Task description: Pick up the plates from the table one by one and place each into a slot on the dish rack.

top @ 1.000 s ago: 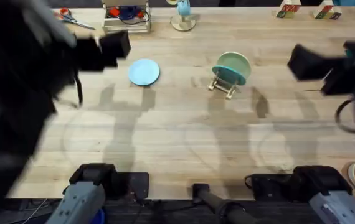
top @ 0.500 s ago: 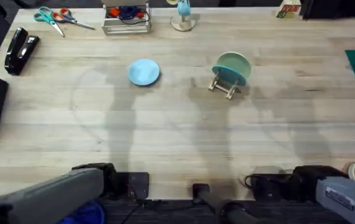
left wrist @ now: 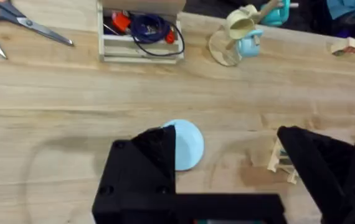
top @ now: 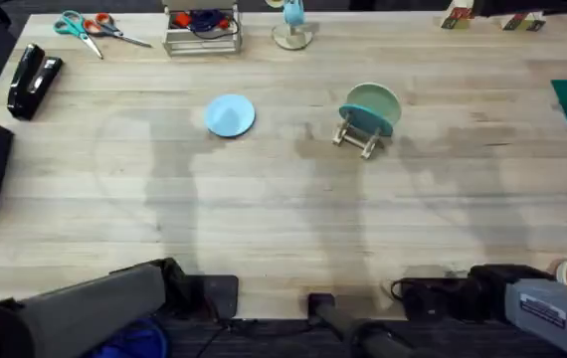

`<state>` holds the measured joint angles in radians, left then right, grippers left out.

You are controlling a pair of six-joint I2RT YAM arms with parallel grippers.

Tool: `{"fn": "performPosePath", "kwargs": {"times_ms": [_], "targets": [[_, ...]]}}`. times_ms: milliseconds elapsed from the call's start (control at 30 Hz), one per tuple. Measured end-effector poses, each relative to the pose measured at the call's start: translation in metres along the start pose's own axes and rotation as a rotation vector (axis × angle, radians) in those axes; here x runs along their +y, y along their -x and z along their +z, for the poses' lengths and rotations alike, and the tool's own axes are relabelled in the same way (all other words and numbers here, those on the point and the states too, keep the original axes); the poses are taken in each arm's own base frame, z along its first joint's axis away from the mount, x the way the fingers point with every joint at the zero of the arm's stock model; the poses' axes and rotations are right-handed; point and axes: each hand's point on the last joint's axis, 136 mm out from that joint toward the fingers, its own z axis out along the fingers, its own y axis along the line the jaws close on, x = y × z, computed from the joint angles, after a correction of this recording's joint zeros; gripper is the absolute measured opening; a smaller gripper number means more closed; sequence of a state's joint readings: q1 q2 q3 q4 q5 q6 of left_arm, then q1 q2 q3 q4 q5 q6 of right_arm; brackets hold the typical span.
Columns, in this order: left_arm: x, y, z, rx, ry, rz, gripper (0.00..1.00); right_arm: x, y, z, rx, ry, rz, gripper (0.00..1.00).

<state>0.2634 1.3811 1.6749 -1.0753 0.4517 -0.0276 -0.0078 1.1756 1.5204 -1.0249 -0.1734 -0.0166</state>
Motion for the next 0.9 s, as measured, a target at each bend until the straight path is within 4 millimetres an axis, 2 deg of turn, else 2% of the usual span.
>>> {"fn": "performPosePath", "kwargs": {"times_ms": [167,367,567,600,633,667,767,800,900], "targets": [[0.000,-0.013,0.003,0.059,-0.011,-0.028,0.990,0.000,0.000,0.000,0.000,0.000,-0.003,0.994],[0.006,-0.033,0.027,0.181,-0.046,-0.088,0.992,0.000,0.000,0.000,0.000,0.000,-0.003,0.994],[0.014,-0.043,0.049,0.254,-0.056,-0.121,0.862,0.000,0.000,0.000,0.000,0.000,-0.003,0.994],[0.015,-0.044,0.051,0.260,-0.058,-0.123,0.798,0.000,0.000,0.000,-0.001,0.000,-0.003,0.994],[0.015,-0.045,0.052,0.265,-0.059,-0.127,0.684,0.000,0.000,0.000,-0.001,0.000,-0.003,0.994],[0.016,-0.045,0.053,0.268,-0.061,-0.129,0.511,0.000,0.000,0.000,-0.001,0.000,-0.003,0.994],[0.016,-0.045,0.055,0.272,-0.065,-0.129,0.089,0.000,0.000,0.000,-0.001,0.000,-0.003,0.994],[0.016,-0.045,0.055,0.272,-0.066,-0.130,0.053,0.000,0.000,0.000,-0.001,0.000,-0.003,0.994],[0.015,-0.045,0.055,0.272,-0.067,-0.131,0.042,0.000,0.000,0.000,-0.001,0.000,-0.003,0.994]]}}
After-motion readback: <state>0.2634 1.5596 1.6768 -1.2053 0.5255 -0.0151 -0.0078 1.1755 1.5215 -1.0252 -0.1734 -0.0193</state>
